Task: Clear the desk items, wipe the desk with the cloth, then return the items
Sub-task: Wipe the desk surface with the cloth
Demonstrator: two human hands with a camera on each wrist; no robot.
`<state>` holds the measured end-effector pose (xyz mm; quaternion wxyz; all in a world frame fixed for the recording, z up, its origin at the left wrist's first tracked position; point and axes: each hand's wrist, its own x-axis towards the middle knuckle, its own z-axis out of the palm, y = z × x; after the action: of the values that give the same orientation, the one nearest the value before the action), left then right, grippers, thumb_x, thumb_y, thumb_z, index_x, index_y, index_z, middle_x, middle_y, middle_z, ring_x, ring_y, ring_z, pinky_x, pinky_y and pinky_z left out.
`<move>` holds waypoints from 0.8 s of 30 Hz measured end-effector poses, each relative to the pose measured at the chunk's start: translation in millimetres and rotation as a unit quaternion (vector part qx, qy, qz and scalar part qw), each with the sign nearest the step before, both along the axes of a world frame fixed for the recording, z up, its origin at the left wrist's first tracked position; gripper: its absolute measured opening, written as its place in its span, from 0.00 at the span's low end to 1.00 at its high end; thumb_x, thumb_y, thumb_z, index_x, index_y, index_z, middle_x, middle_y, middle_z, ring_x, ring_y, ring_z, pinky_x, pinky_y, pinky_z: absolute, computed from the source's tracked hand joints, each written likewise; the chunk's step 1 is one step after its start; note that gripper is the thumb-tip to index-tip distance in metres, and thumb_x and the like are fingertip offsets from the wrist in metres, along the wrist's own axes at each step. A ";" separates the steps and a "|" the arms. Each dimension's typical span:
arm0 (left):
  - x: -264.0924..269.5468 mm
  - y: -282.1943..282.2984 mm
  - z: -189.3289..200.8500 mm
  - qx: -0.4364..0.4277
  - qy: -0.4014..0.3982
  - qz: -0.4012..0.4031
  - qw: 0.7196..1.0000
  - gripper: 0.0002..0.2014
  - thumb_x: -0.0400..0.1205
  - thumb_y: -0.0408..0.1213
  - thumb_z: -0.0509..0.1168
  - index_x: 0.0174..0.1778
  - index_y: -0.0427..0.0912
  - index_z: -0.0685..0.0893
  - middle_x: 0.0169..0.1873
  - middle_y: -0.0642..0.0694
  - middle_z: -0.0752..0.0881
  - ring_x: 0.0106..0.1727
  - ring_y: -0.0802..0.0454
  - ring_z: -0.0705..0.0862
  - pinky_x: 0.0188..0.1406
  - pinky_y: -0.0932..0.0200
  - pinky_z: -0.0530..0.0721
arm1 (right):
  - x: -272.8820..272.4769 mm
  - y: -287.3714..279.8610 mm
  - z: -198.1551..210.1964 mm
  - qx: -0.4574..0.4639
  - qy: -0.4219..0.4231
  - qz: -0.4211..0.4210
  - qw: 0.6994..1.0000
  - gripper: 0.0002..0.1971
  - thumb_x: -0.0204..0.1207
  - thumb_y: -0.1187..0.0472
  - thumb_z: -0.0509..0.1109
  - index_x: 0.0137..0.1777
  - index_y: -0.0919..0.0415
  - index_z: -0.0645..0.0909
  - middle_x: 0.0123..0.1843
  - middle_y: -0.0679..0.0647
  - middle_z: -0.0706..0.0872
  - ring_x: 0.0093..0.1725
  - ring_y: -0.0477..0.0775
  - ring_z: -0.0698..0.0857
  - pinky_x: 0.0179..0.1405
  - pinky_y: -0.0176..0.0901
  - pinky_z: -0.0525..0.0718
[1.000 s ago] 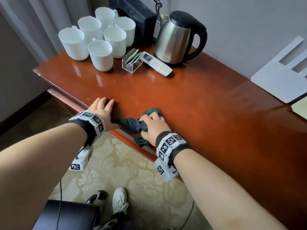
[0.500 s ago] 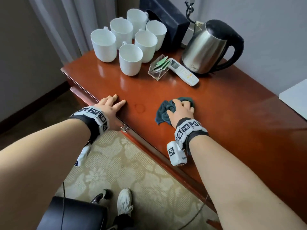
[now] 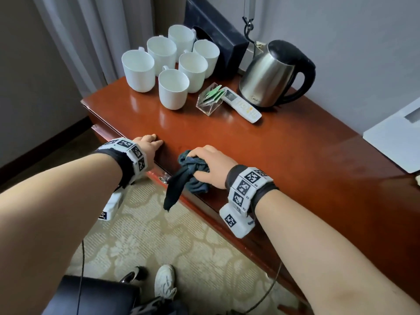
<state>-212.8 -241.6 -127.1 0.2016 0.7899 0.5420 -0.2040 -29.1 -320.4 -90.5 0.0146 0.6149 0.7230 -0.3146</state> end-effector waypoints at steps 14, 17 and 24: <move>65.5 -57.9 103.2 -0.024 -0.284 0.033 0.958 0.32 0.76 0.36 0.73 0.75 0.49 0.70 0.64 0.48 0.81 0.57 0.55 0.80 0.57 0.66 0.73 | 54.1 -29.7 66.1 0.147 0.127 -0.066 0.979 0.20 0.73 0.61 0.72 0.64 0.58 0.71 0.65 0.55 0.75 0.60 0.50 0.76 0.65 0.45 0.75; 63.5 -63.4 113.1 0.012 -0.300 0.073 0.951 0.26 0.76 0.38 0.72 0.71 0.48 0.75 0.58 0.48 0.83 0.52 0.54 0.79 0.54 0.64 0.74 | 59.1 -31.8 77.6 0.155 0.154 -0.060 0.974 0.20 0.74 0.59 0.73 0.64 0.58 0.74 0.63 0.53 0.71 0.59 0.45 0.71 0.64 0.34 0.67; 41.9 -67.3 124.7 0.076 -0.298 0.102 0.946 0.23 0.77 0.39 0.71 0.69 0.46 0.77 0.59 0.47 0.84 0.50 0.54 0.80 0.52 0.61 0.77 | 46.2 -25.9 83.8 0.139 0.214 -0.054 0.965 0.21 0.75 0.65 0.69 0.67 0.53 0.77 0.69 0.57 0.71 0.67 0.54 0.76 0.73 0.48 0.73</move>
<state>-170.9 -308.9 -2.4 0.3127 0.7684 0.5486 0.1039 17.1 -346.4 -6.7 -0.2430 0.5673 0.7116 -0.3359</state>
